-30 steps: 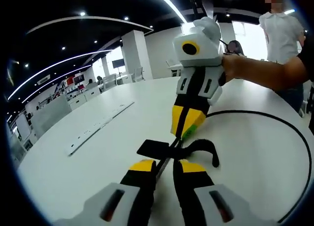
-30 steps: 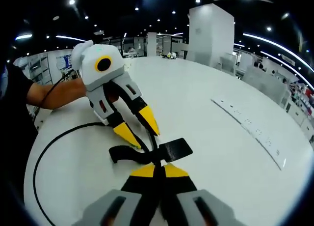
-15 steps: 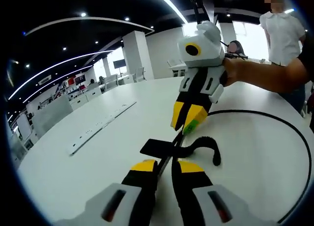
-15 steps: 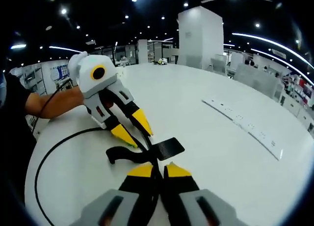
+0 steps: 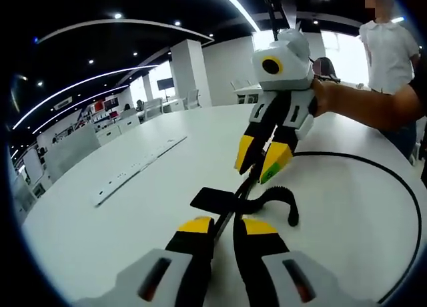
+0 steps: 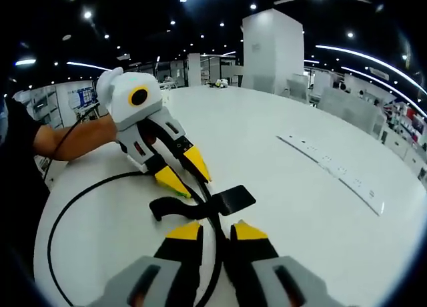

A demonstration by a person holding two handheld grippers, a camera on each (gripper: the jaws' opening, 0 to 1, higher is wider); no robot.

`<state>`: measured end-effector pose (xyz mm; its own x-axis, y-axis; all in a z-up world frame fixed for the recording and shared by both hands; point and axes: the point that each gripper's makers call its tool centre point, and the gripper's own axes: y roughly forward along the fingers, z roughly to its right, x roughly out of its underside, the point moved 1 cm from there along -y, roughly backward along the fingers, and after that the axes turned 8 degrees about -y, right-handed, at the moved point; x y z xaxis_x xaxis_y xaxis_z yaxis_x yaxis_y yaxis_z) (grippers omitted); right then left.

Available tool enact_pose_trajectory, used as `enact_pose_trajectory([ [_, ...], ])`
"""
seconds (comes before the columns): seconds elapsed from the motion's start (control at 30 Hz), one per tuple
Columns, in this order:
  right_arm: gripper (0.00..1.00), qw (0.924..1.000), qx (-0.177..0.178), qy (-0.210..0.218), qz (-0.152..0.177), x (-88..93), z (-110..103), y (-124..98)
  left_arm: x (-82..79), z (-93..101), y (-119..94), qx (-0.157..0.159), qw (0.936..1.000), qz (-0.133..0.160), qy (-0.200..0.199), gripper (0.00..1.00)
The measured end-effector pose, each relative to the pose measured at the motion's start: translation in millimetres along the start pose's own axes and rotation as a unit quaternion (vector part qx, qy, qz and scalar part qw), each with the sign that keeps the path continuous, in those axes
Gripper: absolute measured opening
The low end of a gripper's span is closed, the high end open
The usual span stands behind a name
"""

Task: Find the charging cable on the desk, coil it up and secure with Velcro.

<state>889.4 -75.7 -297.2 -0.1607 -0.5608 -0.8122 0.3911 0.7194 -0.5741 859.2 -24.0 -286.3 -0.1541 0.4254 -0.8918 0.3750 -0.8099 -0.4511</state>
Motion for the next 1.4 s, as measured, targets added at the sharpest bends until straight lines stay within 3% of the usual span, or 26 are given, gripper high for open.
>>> enact_pose_trajectory([
  [0.27,0.14,1.0,0.005,-0.004,0.0,-0.9,2,-1,-1.6,-4.7,-2,-0.005,0.9999,-0.005,-0.016,0.14],
  [0.53,0.12,0.9999,0.013,-0.009,-0.002,0.5,4,-3,0.7,-27.3,-7,-0.019,0.9997,-0.011,-0.011,0.12],
  [0.7,0.09,0.9994,0.016,-0.028,-0.011,0.9,4,-2,-0.2,-27.7,-8,-0.021,0.9997,-0.006,-0.007,0.13],
  [0.87,0.08,0.9989,0.012,-0.042,-0.017,0.5,3,-3,-6.7,-28.0,-8,-0.016,0.9997,0.008,0.013,0.2],
  [1.1,0.08,0.9987,0.01,-0.046,-0.021,1.4,3,-6,7.6,-25.7,0,-0.006,0.9994,-0.021,0.026,0.26],
  [1.4,0.08,0.9986,0.01,-0.046,-0.025,2.4,-7,-10,7.6,-14.0,1,-0.003,0.9998,-0.013,0.012,0.25],
])
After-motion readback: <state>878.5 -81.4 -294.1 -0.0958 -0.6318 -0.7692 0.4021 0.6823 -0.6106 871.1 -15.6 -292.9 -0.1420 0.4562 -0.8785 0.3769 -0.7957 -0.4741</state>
